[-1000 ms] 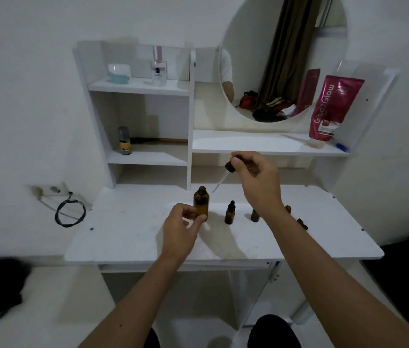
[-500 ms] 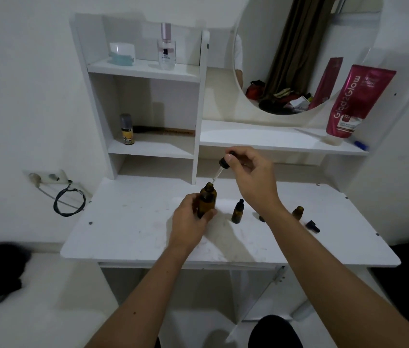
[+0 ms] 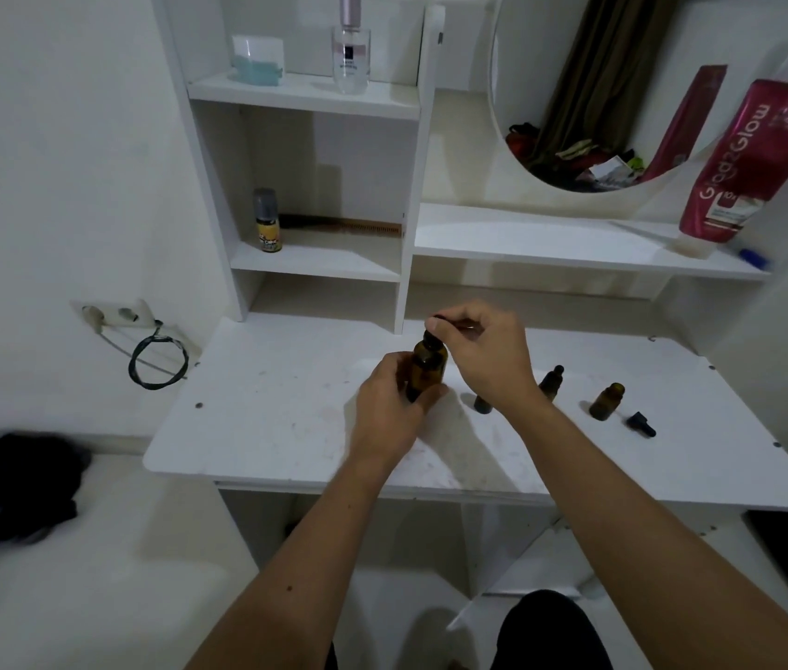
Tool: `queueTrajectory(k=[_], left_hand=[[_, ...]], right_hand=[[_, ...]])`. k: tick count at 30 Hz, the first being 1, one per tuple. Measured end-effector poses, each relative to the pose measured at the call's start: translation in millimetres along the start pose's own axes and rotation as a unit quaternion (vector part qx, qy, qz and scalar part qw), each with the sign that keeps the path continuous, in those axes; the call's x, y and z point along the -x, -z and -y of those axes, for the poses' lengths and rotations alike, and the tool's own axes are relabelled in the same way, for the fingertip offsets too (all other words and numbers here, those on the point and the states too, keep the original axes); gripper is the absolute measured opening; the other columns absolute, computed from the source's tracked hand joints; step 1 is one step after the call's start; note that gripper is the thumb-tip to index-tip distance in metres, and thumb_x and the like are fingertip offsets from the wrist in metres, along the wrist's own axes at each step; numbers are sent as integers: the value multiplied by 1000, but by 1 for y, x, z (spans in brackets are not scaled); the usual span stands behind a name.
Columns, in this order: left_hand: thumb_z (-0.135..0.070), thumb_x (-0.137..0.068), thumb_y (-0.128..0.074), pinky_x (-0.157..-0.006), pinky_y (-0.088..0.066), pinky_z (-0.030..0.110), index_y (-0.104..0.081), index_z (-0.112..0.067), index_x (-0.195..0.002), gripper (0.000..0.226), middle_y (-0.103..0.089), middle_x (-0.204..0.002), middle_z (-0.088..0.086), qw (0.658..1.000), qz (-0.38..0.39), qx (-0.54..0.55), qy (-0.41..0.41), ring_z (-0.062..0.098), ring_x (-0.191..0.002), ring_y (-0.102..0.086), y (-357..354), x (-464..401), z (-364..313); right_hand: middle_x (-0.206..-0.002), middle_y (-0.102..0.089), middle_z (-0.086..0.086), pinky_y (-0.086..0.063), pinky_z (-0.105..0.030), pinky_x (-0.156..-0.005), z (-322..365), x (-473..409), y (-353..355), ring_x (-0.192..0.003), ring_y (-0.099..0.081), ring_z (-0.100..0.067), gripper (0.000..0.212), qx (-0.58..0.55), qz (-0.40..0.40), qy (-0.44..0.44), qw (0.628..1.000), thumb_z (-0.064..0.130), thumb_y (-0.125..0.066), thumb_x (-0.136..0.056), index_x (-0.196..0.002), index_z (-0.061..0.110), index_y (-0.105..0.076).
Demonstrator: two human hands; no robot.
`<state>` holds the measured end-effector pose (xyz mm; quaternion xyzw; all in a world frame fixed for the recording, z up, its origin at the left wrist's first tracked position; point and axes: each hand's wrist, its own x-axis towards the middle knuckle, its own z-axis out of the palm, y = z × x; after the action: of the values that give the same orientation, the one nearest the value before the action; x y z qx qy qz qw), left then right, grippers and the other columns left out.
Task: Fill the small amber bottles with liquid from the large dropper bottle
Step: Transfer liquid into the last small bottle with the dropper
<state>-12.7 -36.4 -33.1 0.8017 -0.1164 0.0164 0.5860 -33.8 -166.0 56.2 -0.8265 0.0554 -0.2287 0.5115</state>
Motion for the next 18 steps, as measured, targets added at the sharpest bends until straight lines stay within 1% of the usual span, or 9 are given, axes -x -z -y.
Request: queueTrajectory(k=[2,5,8,10,11,13,16,18], left_hand=[[-37,-82,-83,-98,-55,34,-59,-25,-125,50,-70,-115,-10,1000,-1,-5,1,10,-105,-66,0,0,0],[-37,-82,-83,-98,-55,36,-59,-25,-125,51,-71,-115,-10,1000,-5,-7,2,11,-104,-66,-1,-1,0],[-38,-83,-82,-99,-55,37,-58,-26,-125,51,-70,-116,-9,1000,-3,-19,3,12,-106,-66,-1,-1,0],[-39,-83,-82,-99,-55,38,-57,-27,-125,51,-70,-117,-10,1000,-2,-26,4,13,-107,-65,-1,-1,0],[-40,-82,-82,-99,-55,39,-57,-28,-125,51,-69,-116,-10,1000,-2,-28,4,13,-106,-65,-1,-1,1],[-41,-83,-82,-98,-55,38,-56,-28,-125,51,-69,-117,-10,999,-2,-35,6,13,-106,-65,-1,0,0],[-42,-84,-80,-100,-54,37,-55,-28,-128,52,-67,-120,-9,999,0,-49,5,13,-108,-64,-1,1,-2],[-46,-85,-78,-100,-54,38,-53,-28,-129,53,-66,-122,-10,998,3,-66,0,14,-109,-63,-1,2,-3]], right_hand=[[-88,-76,7,-53,-8,-79,0,0,-2,-86,-71,-6,12,12,-11,3,1000,15,-80,-90,-84,25,-77],[-82,-73,11,-51,-7,-76,0,0,-3,-79,-68,0,14,26,-17,14,999,12,-80,-90,-80,22,-76],[-84,-75,7,-51,-6,-74,1,0,-2,-80,-69,-3,13,25,-18,8,999,12,-80,-90,-81,21,-76],[-87,-77,4,-52,-7,-75,0,0,-2,-84,-72,-8,9,12,-14,-4,1000,12,-79,-90,-84,19,-78],[-89,-77,4,-52,-7,-75,1,0,-1,-86,-72,-8,7,6,-10,-11,1000,13,-79,-91,-87,19,-79],[-90,-76,8,-50,-3,-76,1,0,-1,-89,-71,-2,3,10,-2,-19,1000,15,-78,-93,-94,18,-79],[-91,-76,12,-49,-1,-74,1,2,0,-87,-69,5,8,13,1,-24,1000,18,-77,-94,-101,17,-80],[-93,-77,11,-50,-2,-75,3,1,2,-88,-71,3,8,9,-2,-19,1000,18,-76,-94,-101,19,-79]])
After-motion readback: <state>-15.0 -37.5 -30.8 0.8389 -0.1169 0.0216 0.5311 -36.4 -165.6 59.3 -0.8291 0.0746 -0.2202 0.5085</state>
